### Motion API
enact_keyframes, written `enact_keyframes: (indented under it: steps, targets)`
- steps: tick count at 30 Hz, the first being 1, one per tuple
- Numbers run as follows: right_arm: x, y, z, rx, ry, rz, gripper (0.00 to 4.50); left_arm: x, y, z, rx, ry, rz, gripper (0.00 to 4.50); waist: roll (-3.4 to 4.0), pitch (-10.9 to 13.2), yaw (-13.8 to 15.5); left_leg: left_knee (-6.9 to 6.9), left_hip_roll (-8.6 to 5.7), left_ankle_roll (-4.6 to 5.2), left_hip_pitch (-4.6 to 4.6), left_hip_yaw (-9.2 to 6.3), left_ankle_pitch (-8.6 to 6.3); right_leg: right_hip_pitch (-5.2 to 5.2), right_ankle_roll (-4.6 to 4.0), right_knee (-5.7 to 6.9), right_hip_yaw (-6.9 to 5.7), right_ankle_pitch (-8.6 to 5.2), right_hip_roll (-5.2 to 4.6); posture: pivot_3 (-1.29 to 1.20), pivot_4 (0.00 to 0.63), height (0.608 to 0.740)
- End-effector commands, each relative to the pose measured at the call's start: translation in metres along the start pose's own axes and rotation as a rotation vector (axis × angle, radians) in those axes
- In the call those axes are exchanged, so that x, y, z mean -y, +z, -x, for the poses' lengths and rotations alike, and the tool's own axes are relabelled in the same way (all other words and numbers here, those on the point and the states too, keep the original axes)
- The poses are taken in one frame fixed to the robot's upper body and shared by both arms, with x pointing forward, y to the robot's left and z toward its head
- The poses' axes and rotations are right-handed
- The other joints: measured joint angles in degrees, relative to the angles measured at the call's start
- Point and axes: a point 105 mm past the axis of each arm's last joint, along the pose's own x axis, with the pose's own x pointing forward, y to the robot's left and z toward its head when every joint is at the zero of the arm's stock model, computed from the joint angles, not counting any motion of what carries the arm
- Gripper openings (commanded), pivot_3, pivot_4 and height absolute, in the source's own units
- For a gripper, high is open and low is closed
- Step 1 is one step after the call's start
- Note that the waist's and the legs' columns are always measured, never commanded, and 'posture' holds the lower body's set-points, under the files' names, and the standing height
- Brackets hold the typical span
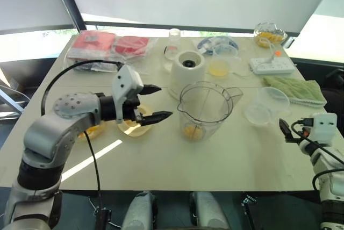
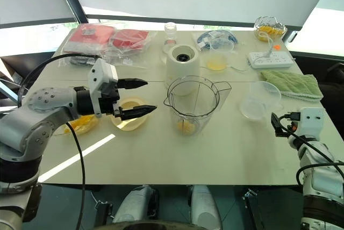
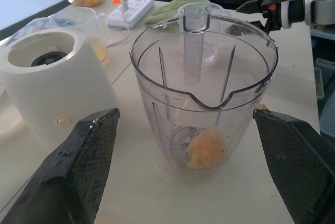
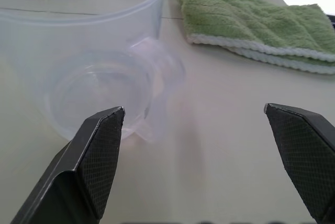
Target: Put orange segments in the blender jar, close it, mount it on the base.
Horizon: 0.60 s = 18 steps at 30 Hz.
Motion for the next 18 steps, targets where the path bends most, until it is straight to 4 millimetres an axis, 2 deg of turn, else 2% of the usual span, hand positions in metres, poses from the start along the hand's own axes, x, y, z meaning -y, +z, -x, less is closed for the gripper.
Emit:
enact_keyframes:
  steps: [1,10,18]
  targets:
    - [-0.001,0.016,-0.002,0.066,-0.004,0.014,4.50,0.003,0.011,-0.003,0.019,-0.005,-0.053,4.24,0.00,0.00,0.09,0.00,0.00,0.00,0.00,0.00,0.00,0.00,0.00,0.00,0.00,0.00,0.00,0.00,0.150,0.740]
    - [0.016,0.013,-0.022,0.067,-0.105,0.033,4.50,0.000,0.013,-0.005,0.024,-0.001,-0.066,4.24,0.01,0.01,-0.19,-0.01,0.00,0.00,0.01,0.02,0.00,-0.01,-0.01,-0.01,0.05,0.00,0.04,0.00,0.150,0.740]
    - [0.017,0.011,-0.045,0.071,-0.118,0.039,4.50,0.001,0.014,-0.005,0.021,0.003,-0.065,4.24,0.01,0.01,-0.43,-0.01,0.01,0.00,0.02,0.04,0.00,-0.01,-0.02,0.00,0.08,0.01,0.06,0.00,0.150,0.740]
